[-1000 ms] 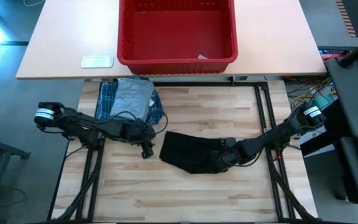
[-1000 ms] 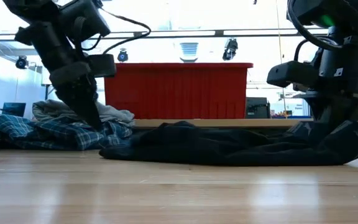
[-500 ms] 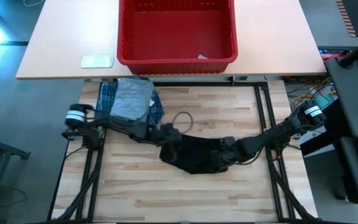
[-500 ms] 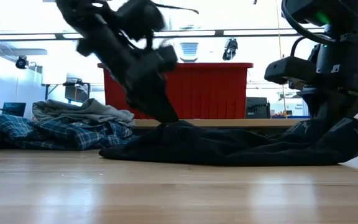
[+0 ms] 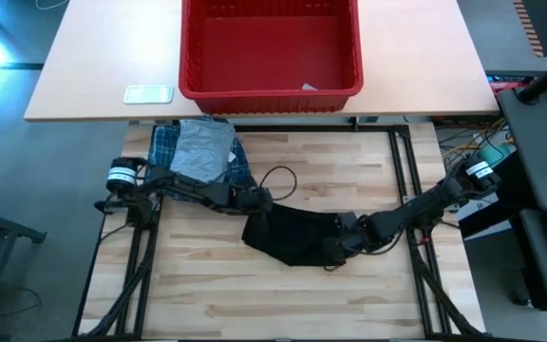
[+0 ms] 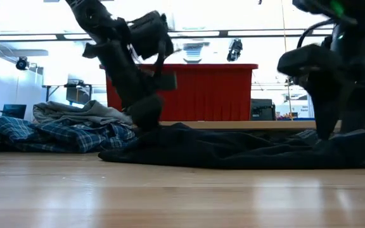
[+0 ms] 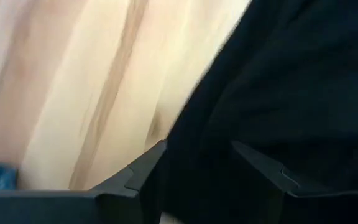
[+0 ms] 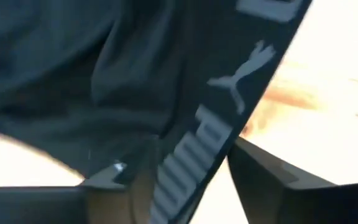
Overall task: Fold Laundry from Bin
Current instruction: Fold the black underwear
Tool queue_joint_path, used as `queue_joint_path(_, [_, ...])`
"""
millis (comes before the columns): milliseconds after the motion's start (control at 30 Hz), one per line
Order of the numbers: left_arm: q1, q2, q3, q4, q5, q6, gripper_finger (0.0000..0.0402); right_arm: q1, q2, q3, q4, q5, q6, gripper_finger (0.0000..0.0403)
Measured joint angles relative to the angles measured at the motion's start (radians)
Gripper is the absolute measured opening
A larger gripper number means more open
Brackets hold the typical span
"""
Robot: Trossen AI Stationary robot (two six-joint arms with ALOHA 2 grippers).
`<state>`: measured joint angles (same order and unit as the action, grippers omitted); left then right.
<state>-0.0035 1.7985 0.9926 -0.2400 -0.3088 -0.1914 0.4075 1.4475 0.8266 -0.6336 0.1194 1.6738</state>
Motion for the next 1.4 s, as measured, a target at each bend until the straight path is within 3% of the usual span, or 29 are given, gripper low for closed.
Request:
queue_joint_path(133, [0.028,-0.007,-0.023,-0.068,-0.025,0.010,0.0152,0.040,-0.002,0.047,-0.046,-0.015,-0.087,0.0222])
queue_joint_path(300, [0.055,-0.090,-0.081,-0.111,-0.041,0.068,0.0152,0.079,-0.003,0.160,-0.153,0.024,-0.251,0.0251])
queue_joint_path(400, [0.059,-0.189,-0.125,-0.078,0.085,0.059,0.0152,0.074,-0.004,0.217,-0.167,0.086,-0.383,0.0255])
queue_joint_path(533, [0.014,-0.305,-0.227,0.163,0.360,-0.049,0.0152,-0.003,-0.004,0.225,-0.113,0.076,-0.567,0.0251])
queue_joint_path(600, [-0.016,-0.319,-0.271,0.258,0.386,-0.144,0.0152,-0.047,-0.004,0.208,-0.078,0.062,-0.617,0.0247])
queue_joint_path(833, [-0.027,-0.198,-0.266,0.367,0.348,-0.512,0.0152,-0.135,-0.004,0.181,-0.002,0.055,-0.715,0.0237])
queue_joint_path(1033, [-0.026,-0.048,-0.152,0.356,0.450,-0.777,0.0152,-0.144,-0.003,0.182,-0.004,0.038,-0.742,0.0235])
queue_joint_path(1200, [-0.016,0.008,-0.073,0.346,0.426,-0.859,0.0152,-0.142,-0.003,0.182,-0.011,0.028,-0.738,0.0235])
queue_joint_path(1400, [0.000,0.001,-0.027,0.125,0.343,-0.887,0.0152,-0.129,-0.003,0.182,-0.012,0.015,-0.731,0.0235])
